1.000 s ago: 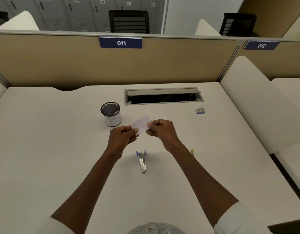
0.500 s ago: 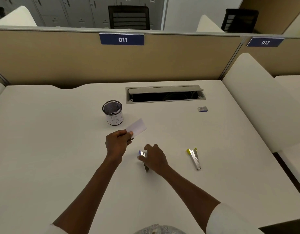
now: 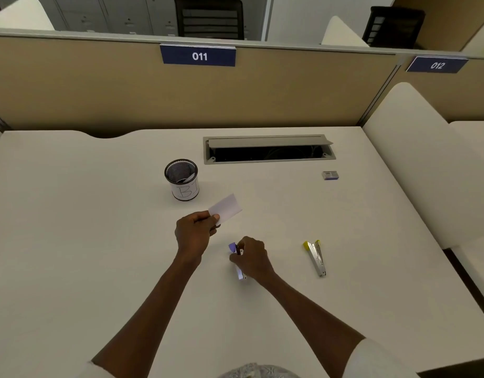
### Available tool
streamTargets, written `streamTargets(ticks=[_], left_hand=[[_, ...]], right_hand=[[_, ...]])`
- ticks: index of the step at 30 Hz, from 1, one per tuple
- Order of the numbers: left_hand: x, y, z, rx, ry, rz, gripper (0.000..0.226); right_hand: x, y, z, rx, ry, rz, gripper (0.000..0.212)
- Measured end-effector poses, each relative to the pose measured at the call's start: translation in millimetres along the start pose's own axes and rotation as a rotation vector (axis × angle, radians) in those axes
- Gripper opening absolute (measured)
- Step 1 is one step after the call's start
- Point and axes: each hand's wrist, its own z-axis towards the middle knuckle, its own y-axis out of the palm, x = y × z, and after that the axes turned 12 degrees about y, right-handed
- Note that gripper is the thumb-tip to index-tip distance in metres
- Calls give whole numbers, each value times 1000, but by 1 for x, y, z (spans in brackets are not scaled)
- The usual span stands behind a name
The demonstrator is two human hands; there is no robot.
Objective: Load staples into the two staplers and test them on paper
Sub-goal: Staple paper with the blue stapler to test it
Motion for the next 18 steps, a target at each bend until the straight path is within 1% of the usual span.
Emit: streamTargets(ticks=[5, 7, 9, 11, 14, 16, 18], left_hand=[[5, 0, 1, 22, -18, -13, 23], [7, 2, -1, 16, -20, -28, 21], [10, 5, -4, 7, -17, -40, 19], [13, 8, -7, -4, -6, -43, 19], [19, 12, -11, -13, 20, -50, 20], [24, 14, -14, -14, 42, -56, 19], [29, 16, -16, -16, 62, -65, 18]], right_hand=[[7, -26, -8, -265, 163, 519, 17], [9, -37, -12, -380, 161, 697, 19], [10, -48, -15, -442, 122, 829, 25], [10, -57, -16, -455, 60, 896, 31], [5, -68, -16, -427, 7, 935, 36], [2, -74, -15, -417, -4, 946, 34], [-2, -79, -15, -414, -23, 928, 27]])
